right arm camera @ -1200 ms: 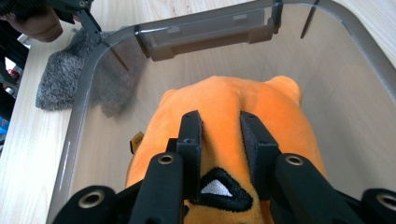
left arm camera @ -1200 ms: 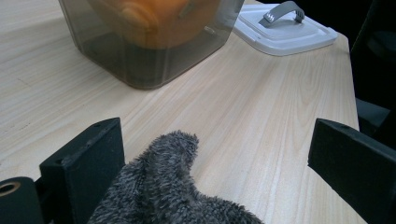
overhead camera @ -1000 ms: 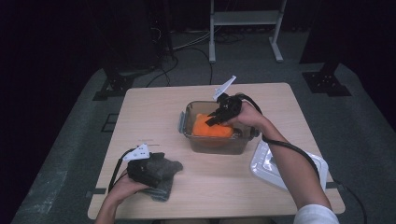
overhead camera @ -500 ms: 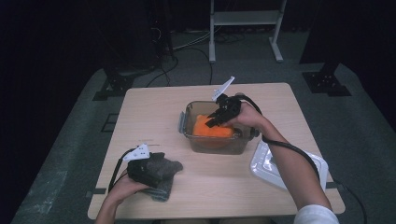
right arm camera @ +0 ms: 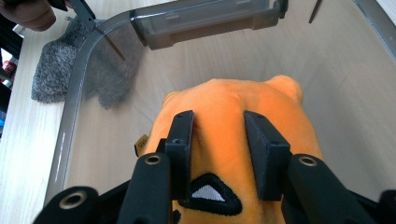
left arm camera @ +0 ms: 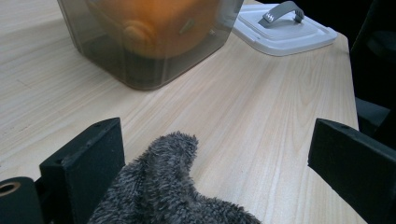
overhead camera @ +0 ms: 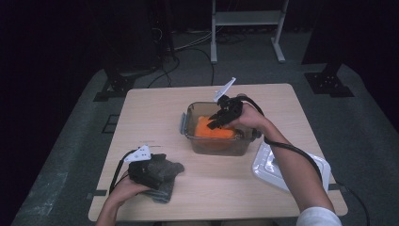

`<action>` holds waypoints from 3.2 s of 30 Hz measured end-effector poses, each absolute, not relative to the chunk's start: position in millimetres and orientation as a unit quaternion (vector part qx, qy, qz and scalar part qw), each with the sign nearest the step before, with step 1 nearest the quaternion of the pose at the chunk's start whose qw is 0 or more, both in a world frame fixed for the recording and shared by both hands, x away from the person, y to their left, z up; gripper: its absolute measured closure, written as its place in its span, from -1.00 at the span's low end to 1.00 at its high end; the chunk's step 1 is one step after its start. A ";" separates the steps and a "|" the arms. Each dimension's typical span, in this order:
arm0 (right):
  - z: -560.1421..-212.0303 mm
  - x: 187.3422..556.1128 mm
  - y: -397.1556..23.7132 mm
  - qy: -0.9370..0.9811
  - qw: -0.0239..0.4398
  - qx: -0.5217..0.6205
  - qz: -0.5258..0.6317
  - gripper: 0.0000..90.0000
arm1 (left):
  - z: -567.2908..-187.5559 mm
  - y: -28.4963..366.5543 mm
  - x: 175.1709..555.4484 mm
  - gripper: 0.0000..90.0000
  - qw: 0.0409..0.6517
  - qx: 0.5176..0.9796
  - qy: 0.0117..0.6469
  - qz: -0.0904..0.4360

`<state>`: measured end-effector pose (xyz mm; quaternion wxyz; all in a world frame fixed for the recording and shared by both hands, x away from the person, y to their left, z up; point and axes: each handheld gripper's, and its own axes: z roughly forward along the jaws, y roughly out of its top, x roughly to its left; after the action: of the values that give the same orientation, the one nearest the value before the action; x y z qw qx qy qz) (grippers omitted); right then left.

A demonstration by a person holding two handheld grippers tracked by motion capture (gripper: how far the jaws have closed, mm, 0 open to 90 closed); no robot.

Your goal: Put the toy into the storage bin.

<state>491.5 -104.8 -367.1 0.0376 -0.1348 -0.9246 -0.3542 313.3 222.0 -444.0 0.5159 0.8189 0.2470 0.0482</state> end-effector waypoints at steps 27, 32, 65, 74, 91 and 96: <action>-352.8 484.2 -111.8 -0.916 0.041 -0.134 -0.376 0.36 | -444.1 219.3 313.0 -0.93 0.515 0.820 0.244 0.047; -347.8 481.2 -114.8 -0.914 0.039 -0.133 -0.382 0.35 | -444.2 219.1 313.1 -0.94 0.515 0.821 0.244 0.047; -319.8 441.2 -194.7 -0.885 0.005 -0.174 -0.431 0.12 | -444.5 218.5 316.3 -0.94 0.515 0.821 0.243 0.048; -319.1 425.9 -221.3 -0.878 -0.008 -0.188 -0.440 -0.04 | -444.0 217.5 316.4 -0.94 0.514 0.821 0.242 0.050; -323.2 401.2 -263.9 -0.866 -0.023 -0.218 -0.451 -0.20 | -444.3 217.6 315.6 -0.94 0.514 0.820 0.246 0.051; -329.7 395.1 -270.2 -0.864 -0.021 -0.221 -0.451 -0.21 | -444.0 218.4 315.6 -0.94 0.513 0.821 0.246 0.054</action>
<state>395.1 -270.2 -329.7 -0.0210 -0.2210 -0.8644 -0.4511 315.6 218.4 -444.0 0.5131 0.8207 0.2458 0.0536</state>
